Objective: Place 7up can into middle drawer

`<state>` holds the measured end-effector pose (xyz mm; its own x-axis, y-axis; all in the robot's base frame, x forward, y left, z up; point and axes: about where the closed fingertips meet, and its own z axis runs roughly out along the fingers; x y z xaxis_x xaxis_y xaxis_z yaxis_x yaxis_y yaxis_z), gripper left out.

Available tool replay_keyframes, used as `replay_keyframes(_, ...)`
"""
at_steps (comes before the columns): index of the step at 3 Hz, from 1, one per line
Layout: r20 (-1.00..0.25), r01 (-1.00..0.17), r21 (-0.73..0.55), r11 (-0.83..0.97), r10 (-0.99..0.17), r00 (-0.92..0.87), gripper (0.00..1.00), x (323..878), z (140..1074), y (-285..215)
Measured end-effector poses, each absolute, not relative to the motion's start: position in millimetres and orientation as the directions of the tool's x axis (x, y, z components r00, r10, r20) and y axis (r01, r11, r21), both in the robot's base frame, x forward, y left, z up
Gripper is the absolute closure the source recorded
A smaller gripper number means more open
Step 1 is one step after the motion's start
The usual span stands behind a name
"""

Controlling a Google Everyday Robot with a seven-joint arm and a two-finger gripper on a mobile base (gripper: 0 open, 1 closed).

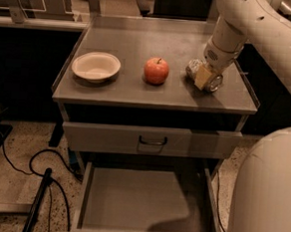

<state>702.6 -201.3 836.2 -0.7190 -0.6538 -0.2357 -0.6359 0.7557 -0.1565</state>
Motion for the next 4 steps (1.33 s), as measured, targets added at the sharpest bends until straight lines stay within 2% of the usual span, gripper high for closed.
replay_keyframes(1, -0.263, -0.646, -0.147, 0.749, -0.659, -0.705, 1.00, 703, 841, -200)
replay_keyframes(2, -0.329, -0.663, -0.165, 0.730, -0.674, -0.661, 1.00, 663, 875, -231)
replay_keyframes(4, -0.311, -0.678, -0.154, 0.719, -0.686, -0.658, 1.00, 622, 874, -235)
